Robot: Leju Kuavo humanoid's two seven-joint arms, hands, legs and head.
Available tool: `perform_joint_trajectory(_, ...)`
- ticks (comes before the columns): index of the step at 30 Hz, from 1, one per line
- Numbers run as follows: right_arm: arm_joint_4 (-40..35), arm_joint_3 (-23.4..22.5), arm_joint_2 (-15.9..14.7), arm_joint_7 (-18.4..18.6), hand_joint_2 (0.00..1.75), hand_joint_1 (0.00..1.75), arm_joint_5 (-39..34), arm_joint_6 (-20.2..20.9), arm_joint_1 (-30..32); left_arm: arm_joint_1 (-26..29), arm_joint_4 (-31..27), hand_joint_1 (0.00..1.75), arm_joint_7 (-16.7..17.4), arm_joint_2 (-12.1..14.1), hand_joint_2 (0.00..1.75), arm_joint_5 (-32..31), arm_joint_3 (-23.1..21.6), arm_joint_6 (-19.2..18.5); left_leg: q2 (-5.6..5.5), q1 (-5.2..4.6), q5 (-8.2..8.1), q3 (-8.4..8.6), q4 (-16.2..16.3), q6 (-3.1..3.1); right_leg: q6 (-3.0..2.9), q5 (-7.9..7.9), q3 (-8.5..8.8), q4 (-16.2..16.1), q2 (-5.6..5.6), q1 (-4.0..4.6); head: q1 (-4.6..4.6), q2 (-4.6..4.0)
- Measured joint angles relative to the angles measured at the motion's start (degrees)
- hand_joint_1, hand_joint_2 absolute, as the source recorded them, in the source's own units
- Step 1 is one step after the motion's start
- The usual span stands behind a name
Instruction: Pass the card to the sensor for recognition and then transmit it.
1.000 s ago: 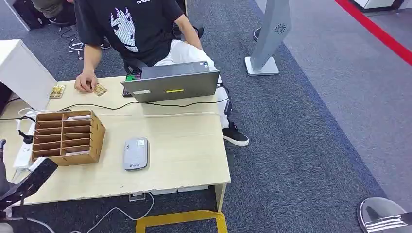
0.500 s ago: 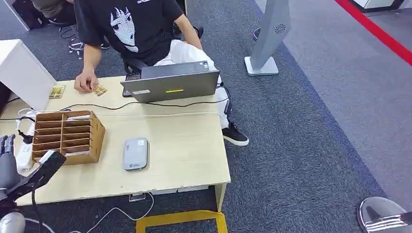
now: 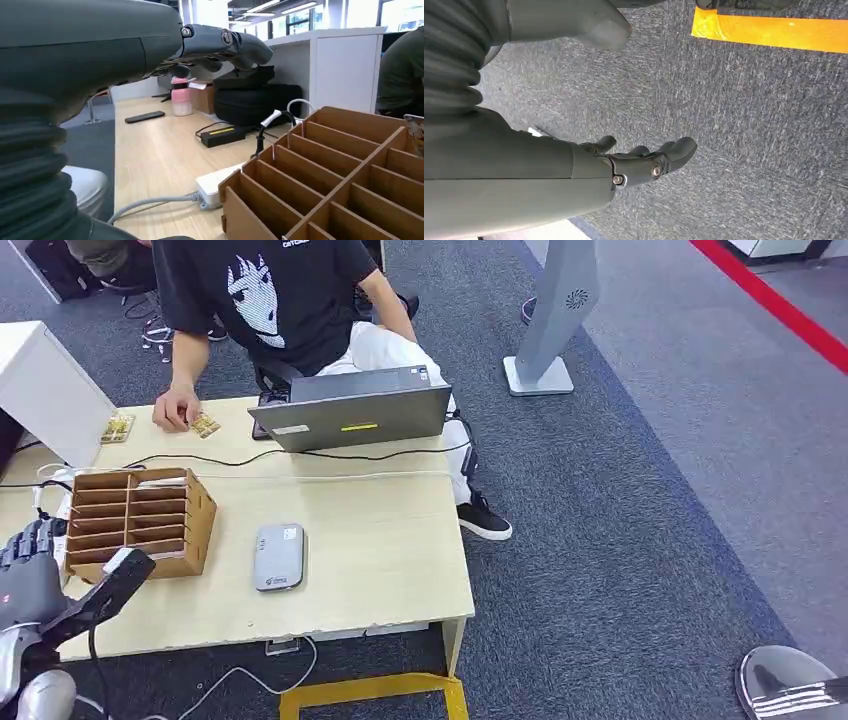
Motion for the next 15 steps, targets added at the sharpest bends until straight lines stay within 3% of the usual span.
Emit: perform_joint_trajectory(15,0.0,0.0,0.0,-1.51,1.75,0.0,-0.59,-0.48,-0.29,-1.81,3.45,0.0,-0.2,-0.85,1.75,0.02,-0.35,0.7,0.0,0.0,0.0,0.0,0.0,0.0,0.0,0.0,0.0,0.0,0.0,0.0,0.0,0.0)
